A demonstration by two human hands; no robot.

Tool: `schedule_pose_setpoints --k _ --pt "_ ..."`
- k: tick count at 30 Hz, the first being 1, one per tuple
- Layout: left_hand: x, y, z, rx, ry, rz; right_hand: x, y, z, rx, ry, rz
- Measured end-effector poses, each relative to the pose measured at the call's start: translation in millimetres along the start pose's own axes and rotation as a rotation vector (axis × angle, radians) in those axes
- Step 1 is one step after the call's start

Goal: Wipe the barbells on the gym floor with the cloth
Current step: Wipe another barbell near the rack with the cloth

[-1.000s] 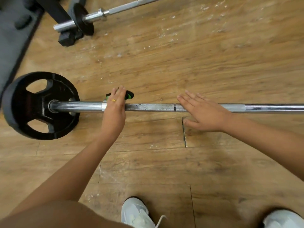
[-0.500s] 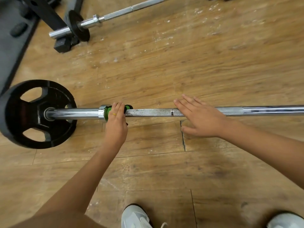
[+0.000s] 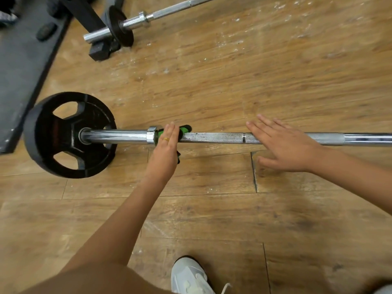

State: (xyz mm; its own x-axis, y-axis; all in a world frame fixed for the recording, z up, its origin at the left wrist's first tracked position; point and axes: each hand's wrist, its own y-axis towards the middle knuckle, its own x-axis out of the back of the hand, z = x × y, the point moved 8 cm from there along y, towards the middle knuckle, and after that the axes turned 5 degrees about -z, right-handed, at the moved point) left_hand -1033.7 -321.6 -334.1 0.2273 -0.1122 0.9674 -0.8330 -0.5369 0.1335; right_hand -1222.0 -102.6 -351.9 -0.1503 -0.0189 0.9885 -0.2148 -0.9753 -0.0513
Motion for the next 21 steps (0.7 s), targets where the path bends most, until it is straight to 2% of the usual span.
schedule_pose_setpoints --k 3,8,11,13,18,21 --pt "4 3 -1 0.136 -0.028 -0.04 -2 0 -1 -0.006 -0.008 -0.015" --pt "-2 -2 -22 0.019 -0.032 -0.005 -1 0 -3 -0.004 -0.027 -0.056" --pt "4 5 1 0.19 -0.013 -0.052 -3 -1 -3 -0.012 -0.038 -0.056" --pt "5 4 -3 0.237 -0.006 -0.069 -3 0 -2 -0.021 -0.051 -0.072" --pt "3 -6 -27 0.099 -0.007 0.007 -3 -2 0 -0.016 -0.094 -0.113" --pt "7 3 -5 0.156 -0.005 0.032 -4 -3 2 -0.022 -0.099 -0.112"
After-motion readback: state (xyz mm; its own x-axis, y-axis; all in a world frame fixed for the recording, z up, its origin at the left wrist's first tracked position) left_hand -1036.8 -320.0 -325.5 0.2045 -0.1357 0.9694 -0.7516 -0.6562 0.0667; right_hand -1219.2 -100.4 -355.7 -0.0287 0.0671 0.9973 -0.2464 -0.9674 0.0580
